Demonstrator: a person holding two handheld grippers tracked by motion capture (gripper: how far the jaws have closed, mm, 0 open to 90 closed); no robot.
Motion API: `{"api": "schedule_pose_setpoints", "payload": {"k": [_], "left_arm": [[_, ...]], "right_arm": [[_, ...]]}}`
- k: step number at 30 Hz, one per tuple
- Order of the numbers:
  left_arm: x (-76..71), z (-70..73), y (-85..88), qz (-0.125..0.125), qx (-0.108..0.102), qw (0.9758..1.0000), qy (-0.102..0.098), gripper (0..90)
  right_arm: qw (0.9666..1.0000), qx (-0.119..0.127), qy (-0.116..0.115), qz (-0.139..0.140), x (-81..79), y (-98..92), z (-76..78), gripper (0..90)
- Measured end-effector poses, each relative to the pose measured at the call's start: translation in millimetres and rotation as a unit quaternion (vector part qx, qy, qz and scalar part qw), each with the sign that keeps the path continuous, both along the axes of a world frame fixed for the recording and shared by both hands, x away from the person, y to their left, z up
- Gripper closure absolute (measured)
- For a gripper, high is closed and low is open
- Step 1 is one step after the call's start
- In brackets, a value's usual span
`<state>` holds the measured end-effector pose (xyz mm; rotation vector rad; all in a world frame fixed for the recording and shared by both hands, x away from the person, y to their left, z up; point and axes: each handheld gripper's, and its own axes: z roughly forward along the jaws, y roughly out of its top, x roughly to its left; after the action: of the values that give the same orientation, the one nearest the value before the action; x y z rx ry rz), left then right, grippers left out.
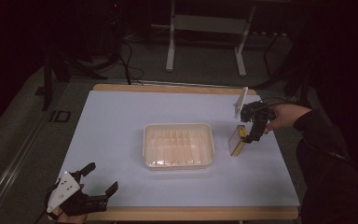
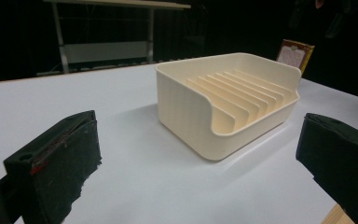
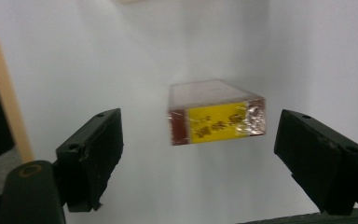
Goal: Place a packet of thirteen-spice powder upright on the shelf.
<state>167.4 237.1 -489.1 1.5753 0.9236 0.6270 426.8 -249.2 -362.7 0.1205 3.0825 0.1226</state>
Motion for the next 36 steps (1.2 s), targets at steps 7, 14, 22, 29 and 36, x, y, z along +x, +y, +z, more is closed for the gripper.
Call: {"api": "schedule_pose_setpoints", "payload": {"k": [7, 14, 22, 29, 36], "left_arm": [[-0.2, -0.4, -1.0, -0.001, 0.001, 1.0000, 0.003, 0.0], [-0.1, -0.8, -1.6, -0.003, 0.000, 1.0000, 0.005, 0.0], [-0.1, -1.1, -1.4, -0.005, 0.000, 1.0000, 0.006, 0.0], [-0.1, -1.1, -1.5, -0.006, 0.001, 1.0000, 0.006, 0.0], [-0.3, -0.9, -1.9, -0.007, 0.001, 1.0000, 0.006, 0.0]], "right_arm": [[1.0000, 0.005, -0.005, 0.003, 7.7, -5.0, -7.7, 20.9], [0.9996, 0.003, 0.021, -0.019, 15.7, -2.6, -15.3, 18.9], [0.9996, -0.016, 0.019, -0.011, 18.9, 1.3, -26.7, 24.2], [0.9991, -0.023, 0.034, -0.007, 22.5, 0.9, -32.3, 29.0], [0.9988, -0.034, 0.034, 0.002, 22.5, 3.8, -32.7, 30.1]]}}
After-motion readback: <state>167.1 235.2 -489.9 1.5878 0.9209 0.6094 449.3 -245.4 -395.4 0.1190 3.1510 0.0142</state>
